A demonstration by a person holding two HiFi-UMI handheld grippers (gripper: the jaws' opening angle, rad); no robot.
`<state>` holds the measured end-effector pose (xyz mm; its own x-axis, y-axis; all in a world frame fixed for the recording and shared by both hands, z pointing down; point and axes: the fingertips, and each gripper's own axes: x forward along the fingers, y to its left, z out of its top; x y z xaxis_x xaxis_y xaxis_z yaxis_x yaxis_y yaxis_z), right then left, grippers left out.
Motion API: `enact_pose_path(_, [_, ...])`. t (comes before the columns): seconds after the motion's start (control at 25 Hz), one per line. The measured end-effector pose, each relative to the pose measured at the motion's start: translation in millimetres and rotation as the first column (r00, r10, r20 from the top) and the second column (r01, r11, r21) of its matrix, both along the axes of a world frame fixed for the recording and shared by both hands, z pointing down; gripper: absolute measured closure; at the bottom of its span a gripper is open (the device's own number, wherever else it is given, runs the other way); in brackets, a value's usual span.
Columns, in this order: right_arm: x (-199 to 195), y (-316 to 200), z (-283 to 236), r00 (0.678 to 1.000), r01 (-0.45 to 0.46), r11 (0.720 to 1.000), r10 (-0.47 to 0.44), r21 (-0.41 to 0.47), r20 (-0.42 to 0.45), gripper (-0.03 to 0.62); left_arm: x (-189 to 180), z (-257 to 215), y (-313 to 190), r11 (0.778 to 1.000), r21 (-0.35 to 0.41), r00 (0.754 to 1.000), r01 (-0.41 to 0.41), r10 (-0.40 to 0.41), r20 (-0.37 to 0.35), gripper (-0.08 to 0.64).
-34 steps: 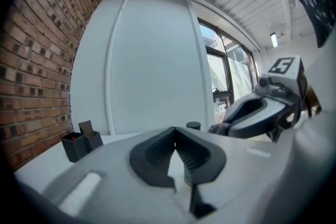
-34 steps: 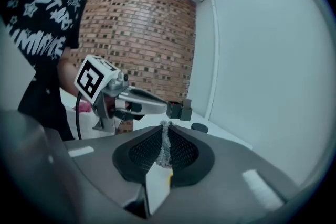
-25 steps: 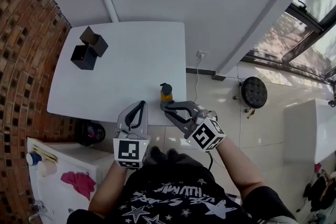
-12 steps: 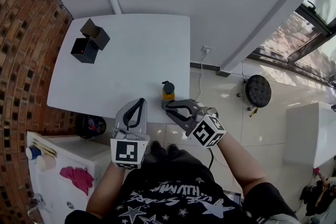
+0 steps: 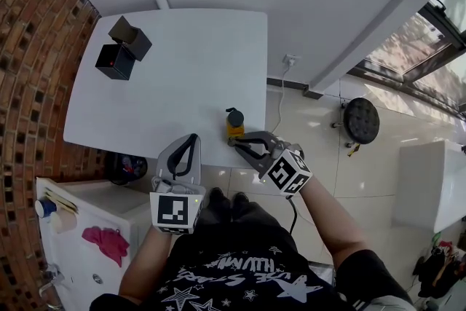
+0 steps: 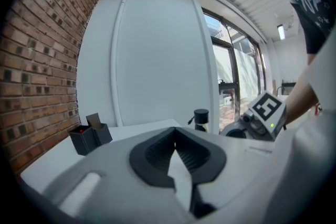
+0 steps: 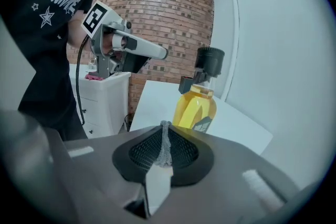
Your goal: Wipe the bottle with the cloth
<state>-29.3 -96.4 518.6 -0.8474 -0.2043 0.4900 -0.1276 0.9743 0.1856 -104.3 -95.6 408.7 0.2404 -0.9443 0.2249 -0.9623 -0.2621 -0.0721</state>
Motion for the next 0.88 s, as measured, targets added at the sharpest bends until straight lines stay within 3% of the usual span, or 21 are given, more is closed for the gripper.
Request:
enact_pose_path(0.44, [3.4, -2.6, 46.4, 0.996, -0.061, 0.996, 0.057, -0.064, -0.070, 0.557, -9.5, 14.4, 3.5, 0.999, -0.031, 1.000, 0.017, -0.016, 0.005, 0.555])
enact_pose_path(0.72, [19.4, -3.6, 56.5, 0.980, -0.199, 0.965, 0.196, -0.174, -0.034, 0.557, -11.3, 21.6, 4.8, 1.000, -0.027, 1.000, 0.015, -0.015, 0.007, 0.555])
enact_pose_path(0.8, [37.2, -10.0, 57.4, 0.951, -0.308, 0.928, 0.305, -0.211, -0.050, 0.557, -8.6, 22.8, 4.3, 0.999, -0.032, 1.000, 0.002, -0.002, 0.012, 0.555])
enact_pose_path(0.84, [50.3, -17.1, 55.2, 0.916, -0.397, 0.885, 0.398, -0.244, -0.048, 0.557, -7.0, 25.0, 4.4, 1.000, -0.031, 1.000, -0.004, 0.004, 0.014, 0.555])
enact_pose_path(0.88, [65.1, -26.4, 50.2, 0.861, -0.493, 0.820, 0.507, -0.290, -0.031, 0.557, -5.3, 28.4, 4.6, 1.000, -0.030, 1.000, -0.009, 0.010, 0.015, 0.555])
